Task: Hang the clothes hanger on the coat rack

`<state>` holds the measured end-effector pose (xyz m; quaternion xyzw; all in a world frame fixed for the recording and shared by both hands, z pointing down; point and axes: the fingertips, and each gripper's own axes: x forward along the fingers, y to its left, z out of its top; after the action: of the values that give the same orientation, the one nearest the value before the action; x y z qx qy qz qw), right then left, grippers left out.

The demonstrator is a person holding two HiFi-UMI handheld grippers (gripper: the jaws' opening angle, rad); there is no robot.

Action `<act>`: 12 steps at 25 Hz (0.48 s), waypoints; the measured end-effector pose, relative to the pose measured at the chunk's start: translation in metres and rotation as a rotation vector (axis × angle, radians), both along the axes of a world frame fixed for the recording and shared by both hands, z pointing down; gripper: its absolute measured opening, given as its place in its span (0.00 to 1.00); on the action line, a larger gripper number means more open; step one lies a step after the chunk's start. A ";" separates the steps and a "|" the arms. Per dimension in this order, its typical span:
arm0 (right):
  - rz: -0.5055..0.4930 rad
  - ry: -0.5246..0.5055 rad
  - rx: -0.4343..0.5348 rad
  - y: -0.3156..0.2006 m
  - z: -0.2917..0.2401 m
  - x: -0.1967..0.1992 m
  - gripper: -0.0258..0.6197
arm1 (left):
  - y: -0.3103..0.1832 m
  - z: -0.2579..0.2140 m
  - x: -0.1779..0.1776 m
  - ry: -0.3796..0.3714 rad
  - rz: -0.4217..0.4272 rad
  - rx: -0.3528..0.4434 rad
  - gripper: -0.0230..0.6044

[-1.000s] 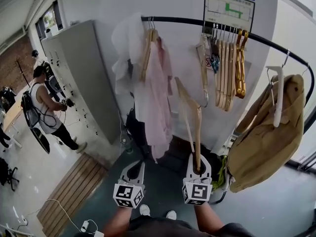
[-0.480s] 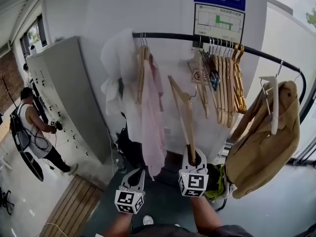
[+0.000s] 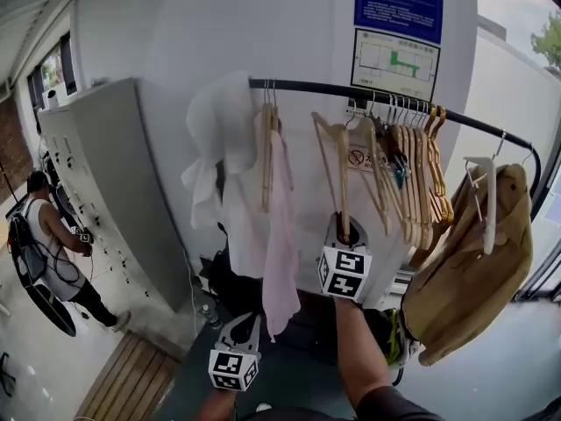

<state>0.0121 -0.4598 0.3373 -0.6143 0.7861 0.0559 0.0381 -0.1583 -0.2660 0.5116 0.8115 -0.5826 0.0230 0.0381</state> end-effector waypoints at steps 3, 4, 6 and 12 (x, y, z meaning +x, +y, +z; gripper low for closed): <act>0.008 0.002 0.022 -0.024 -0.023 -0.008 0.11 | -0.004 0.002 -0.005 0.000 0.020 -0.011 0.05; 0.011 0.002 0.024 -0.030 -0.029 -0.010 0.11 | -0.005 0.001 -0.006 -0.006 0.028 -0.011 0.05; 0.021 0.005 0.012 -0.042 -0.035 -0.014 0.11 | -0.006 0.001 -0.010 -0.015 0.037 -0.006 0.05; 0.041 0.023 -0.034 -0.073 -0.033 -0.019 0.11 | -0.014 -0.002 -0.021 -0.004 0.054 0.008 0.05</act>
<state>-0.0068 -0.5324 0.3043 -0.6301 0.7747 0.0502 0.0174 -0.1796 -0.2804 0.5093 0.8271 -0.5606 0.0232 0.0330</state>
